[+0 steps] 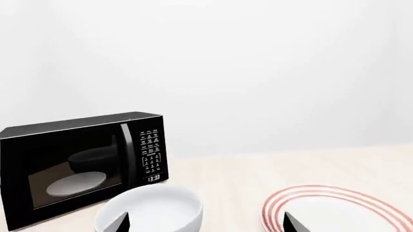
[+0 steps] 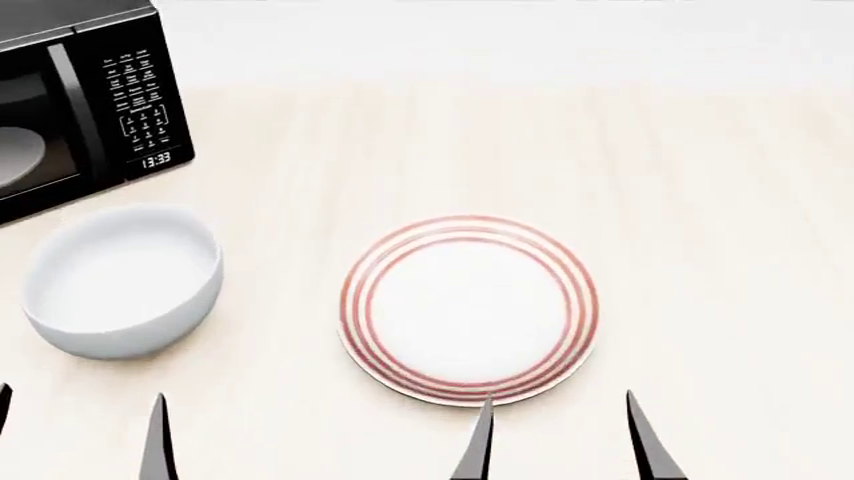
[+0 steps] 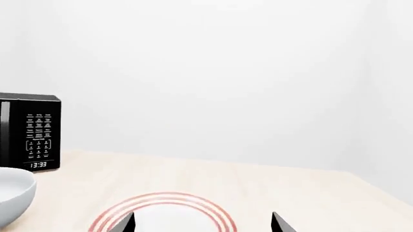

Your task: Pick up the white bowl and put it on the plate.

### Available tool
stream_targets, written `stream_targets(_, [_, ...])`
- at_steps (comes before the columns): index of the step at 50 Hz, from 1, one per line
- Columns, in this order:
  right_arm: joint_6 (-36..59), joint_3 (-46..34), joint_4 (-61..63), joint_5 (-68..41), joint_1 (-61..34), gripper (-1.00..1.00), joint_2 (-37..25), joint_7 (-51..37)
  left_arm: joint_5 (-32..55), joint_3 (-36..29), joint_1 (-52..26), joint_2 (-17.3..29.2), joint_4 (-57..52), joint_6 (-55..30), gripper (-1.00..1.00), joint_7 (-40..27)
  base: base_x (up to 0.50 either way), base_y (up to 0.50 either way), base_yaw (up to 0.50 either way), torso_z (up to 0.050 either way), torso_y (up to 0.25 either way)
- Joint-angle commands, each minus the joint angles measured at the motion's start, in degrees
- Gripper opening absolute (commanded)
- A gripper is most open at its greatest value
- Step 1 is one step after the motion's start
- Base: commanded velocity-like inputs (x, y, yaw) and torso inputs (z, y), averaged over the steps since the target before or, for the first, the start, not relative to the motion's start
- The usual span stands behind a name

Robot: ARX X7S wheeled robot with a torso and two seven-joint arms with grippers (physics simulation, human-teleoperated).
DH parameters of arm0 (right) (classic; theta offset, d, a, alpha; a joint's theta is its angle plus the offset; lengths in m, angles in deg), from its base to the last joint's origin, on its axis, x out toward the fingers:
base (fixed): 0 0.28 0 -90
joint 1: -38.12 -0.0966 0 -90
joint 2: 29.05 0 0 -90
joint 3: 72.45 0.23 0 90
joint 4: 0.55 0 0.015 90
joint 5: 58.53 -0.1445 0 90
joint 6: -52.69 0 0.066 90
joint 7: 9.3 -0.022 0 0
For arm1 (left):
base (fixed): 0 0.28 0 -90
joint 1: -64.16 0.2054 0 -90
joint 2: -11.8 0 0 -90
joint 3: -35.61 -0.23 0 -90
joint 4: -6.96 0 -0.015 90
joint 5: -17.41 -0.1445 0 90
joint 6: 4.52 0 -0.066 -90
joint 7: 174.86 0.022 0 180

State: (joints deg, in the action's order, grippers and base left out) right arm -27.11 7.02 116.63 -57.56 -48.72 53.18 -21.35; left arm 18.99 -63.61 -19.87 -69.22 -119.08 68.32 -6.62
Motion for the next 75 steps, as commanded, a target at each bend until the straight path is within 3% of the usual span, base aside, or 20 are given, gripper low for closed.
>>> stream_targets(1, [0.1, 0.8, 0.6, -0.3, 0.1, 1.0, 0.3, 0.9, -0.3, 1.1, 0.1, -0.4, -0.2, 0.2, 1.0, 0.6, 0.5, 0.0, 0.0, 0.0, 0.0])
stream_targets(19, [-0.4, -0.1, 0.3, -0.2, -0.1, 1.0, -0.5, -0.8, 0.2, 0.5, 0.0, 0.4, 0.0, 0.1, 1.0, -0.5, 0.5, 0.0, 0.0, 0.0, 0.0])
stream_targets(28, [-0.9, -0.5, -0.3, -0.5, -0.1, 1.0, -1.1, -1.1, 0.0, 0.1, -0.4, 0.7, -2.6, -3.6, 1.0, -1.4, 0.0, 0.0, 0.0, 0.0, 0.002])
stream_targets(33, [-1.0, -0.7, -0.4, -0.6, -0.2, 1.0, -1.3, -1.4, -0.5, 0.0, -0.8, 0.9, -8.1, -9.7, 1.0, -2.3, 0.0, 0.0, 0.0, 0.0, 0.0])
stream_targets(36, [-1.1, -0.8, -0.4, -0.7, -0.1, 1.0, -1.5, -1.5, -0.2, 0.6, -2.3, 0.7, -13.3, -17.9, 1.0, -2.9, 0.0, 0.0, 0.0, 0.0, 0.0])
stream_targets(40, [-1.1, -0.8, -0.4, -1.0, -0.2, 1.0, -1.7, -1.6, -2.1, -0.2, -7.1, 2.1, -22.4, -35.2, 1.0, -3.7, 0.0, 0.0, 0.0, 0.0, 0.0])
stream_targets(44, [-1.0, -1.0, -0.4, -1.0, -0.2, 1.0, -1.9, -1.8, -2.1, 2.4, -10.9, 2.4, -24.0, -39.2, 1.0, -2.9, 0.0, 0.0, 0.0, 0.0, 0.0])
stream_targets(45, [-1.0, -1.0, -0.3, -1.1, -0.2, 1.0, -1.9, -1.8, -4.4, 2.9, -11.5, 1.4, -24.0, -39.6, 1.0, -1.0, 0.0, 0.0, 0.0, 0.0, 0.0])
stream_targets(46, [-1.1, -0.8, -0.3, -1.3, -0.2, 1.0, -2.1, -1.8, -13.0, 4.0, -13.0, -7.1, -24.0, -40.0, 1.0, 7.6, 0.0, 0.0, 0.0, 0.0, 0.0])
stream_targets(47, [-1.2, -0.8, -0.3, -1.3, -0.2, 1.0, -2.1, -1.9, -21.5, 4.9, -14.4, -9.0, -24.0, -40.4, 1.0, 16.2, 0.0, 0.0, 0.0, 0.0, 0.0])
stream_targets(52, [-1.4, -1.1, -0.7, -1.5, -0.2, 1.0, -2.3, -1.9, -39.0, 3.8, -27.4, -9.0, -24.0, -51.5, 1.0, 35.4, 0.0, 0.0, 0.0, 0.0, 0.0])
stream_targets(55, [-1.5, -1.1, -0.8, -1.8, -0.2, 1.0, -2.3, -2.1, -61.9, -4.2, -38.9, -8.9, -23.9, -63.8, 1.0, 56.5, 0.0, 0.0, 0.0, 0.0, 0.0])
stream_targets(57, [-1.4, -1.3, -0.7, -1.8, -0.2, 1.0, -2.4, -2.1, -74.1, -6.7, -46.4, -6.7, -21.3, -72.3, 1.0, 66.7, 0.0, 0.0, 0.0, 0.0, 0.0])
stream_targets(61, [-0.6, -1.4, 0.7, -1.9, -0.2, 1.0, -2.7, -2.2, -91.5, -3.5, -55.0, -8.3, -11.7, -71.9, 1.0, 88.3, 0.0, 0.0, 0.0, 0.0, 0.0])
stream_targets(64, [-1.0, -1.3, 0.6, -2.0, 0.1, 1.0, -2.8, -2.5, -98.0, 0.2, -60.1, -8.6, -4.4, -72.0, 1.0, 98.4, 0.0, 0.0, 0.0, 0.0, 0.0])
stream_targets(67, [-0.6, -1.6, 1.2, -1.9, 0.0, 1.0, -2.9, -2.6, -93.6, 0.9, -61.1, -7.2, -2.1, -71.4, 1.0, 94.6, 0.0, 0.0, 0.0, 0.0, 0.0])
stream_targets(70, [-0.7, -1.7, 0.8, -2.0, -0.1, 1.0, -3.0, -2.7, -90.3, 7.0, -63.3, -8.4, 4.4, -72.1, 1.0, 94.3, 0.0, 0.0, 0.0, 0.0, 0.0])
stream_targets(75, [-0.6, -1.7, 1.1, -2.2, -0.1, 1.0, -3.2, -2.9, -83.7, 13.9, -66.8, -8.3, 13.0, -71.8, 1.0, 88.0, 0.0, 0.0, 0.0, 0.0, 0.0])
